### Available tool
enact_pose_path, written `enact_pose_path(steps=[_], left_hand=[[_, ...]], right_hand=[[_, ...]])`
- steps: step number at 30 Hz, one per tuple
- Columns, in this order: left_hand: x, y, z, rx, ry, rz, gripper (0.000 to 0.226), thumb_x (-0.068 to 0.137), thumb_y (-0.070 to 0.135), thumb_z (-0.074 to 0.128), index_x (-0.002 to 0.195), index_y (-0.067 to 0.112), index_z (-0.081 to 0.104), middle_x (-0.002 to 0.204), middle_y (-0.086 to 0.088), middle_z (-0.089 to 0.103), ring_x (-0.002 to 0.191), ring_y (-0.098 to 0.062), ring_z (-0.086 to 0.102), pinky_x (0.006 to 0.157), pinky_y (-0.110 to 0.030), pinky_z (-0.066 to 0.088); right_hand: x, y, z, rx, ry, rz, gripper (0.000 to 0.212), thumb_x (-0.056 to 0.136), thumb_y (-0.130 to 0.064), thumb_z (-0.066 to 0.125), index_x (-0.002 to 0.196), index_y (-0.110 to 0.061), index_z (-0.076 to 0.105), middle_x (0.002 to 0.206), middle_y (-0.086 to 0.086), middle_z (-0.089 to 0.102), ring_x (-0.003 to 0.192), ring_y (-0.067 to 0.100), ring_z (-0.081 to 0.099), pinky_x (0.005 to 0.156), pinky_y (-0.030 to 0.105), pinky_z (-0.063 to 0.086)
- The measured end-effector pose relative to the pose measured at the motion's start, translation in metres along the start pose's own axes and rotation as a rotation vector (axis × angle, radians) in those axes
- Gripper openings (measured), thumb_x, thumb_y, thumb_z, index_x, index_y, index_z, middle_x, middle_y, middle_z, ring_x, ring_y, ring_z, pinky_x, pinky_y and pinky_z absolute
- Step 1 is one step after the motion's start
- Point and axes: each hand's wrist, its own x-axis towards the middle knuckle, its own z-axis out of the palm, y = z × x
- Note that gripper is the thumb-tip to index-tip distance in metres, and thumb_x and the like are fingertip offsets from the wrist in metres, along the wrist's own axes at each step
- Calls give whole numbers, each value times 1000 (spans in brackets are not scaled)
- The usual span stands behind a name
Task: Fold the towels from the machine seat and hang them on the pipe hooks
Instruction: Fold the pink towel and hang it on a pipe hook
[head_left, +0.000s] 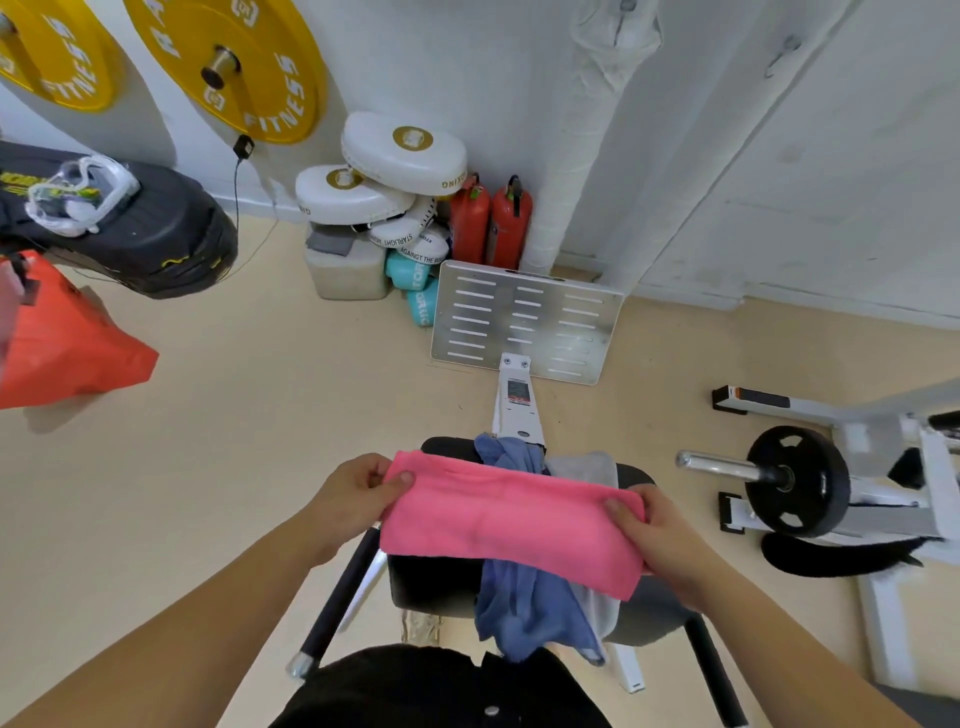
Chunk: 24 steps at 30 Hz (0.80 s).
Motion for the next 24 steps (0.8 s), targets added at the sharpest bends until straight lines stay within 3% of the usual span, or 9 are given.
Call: enact_pose_path(steps=[3,6,10,13,16,19,21,24], left_hand=[[-16,-3,6,127,173,161,26,100,36,58,93,11,58,80,-2,60,70,-17,53,64,-30,42],[-26,-8,13,204,265,226,21,102,32,54,94,13,55,79,0,58,68,-16,51,61,-30,40],[-29,-15,6,151,290,161,18,100,31,58,92,14,58,80,-3,61,67,-19,55,60,-32,46],[-29,-17,-10,104,324,81,20,97,31,60,90,13,59,79,-6,61,66,-22,55,60,-36,48],[-34,-12,-24,152,411,86,20,95,32,61,86,15,60,77,-2,62,68,-22,57,63,-36,49],[-43,-5,-23,216,427,119,16,92,32,62,84,19,61,74,0,65,67,-23,62,65,-40,53],[-48,-2,-10,241,384,142,11,90,31,63,85,22,61,74,-1,67,69,-24,67,65,-43,60],[-48,1,22,342,314,202,4,92,29,61,93,26,61,71,4,67,64,-13,65,62,-31,54]], right_hand=[[-14,-6,22,-4,144,-102,16,103,-35,54,112,-22,50,106,8,62,89,22,63,70,44,58],[-20,-7,47,-24,246,-166,15,103,-27,54,113,-17,49,103,14,64,81,19,61,73,39,53],[-14,1,73,23,208,-104,25,100,-22,57,121,-25,44,95,7,64,79,20,63,67,32,52],[-6,2,89,68,136,-23,22,98,-23,62,117,-12,64,97,11,71,93,30,70,76,44,62],[-7,-6,109,209,31,29,11,98,-20,66,106,-12,67,105,20,70,101,37,69,80,50,63],[-1,-11,125,201,3,5,16,97,-13,60,112,-7,60,95,18,68,86,35,69,78,56,63],[3,-14,130,238,-9,2,26,94,-6,54,118,-16,54,88,12,63,78,28,64,69,52,63],[-3,-15,128,166,-16,-60,36,93,1,42,101,-30,58,80,8,57,73,17,55,72,48,59]])
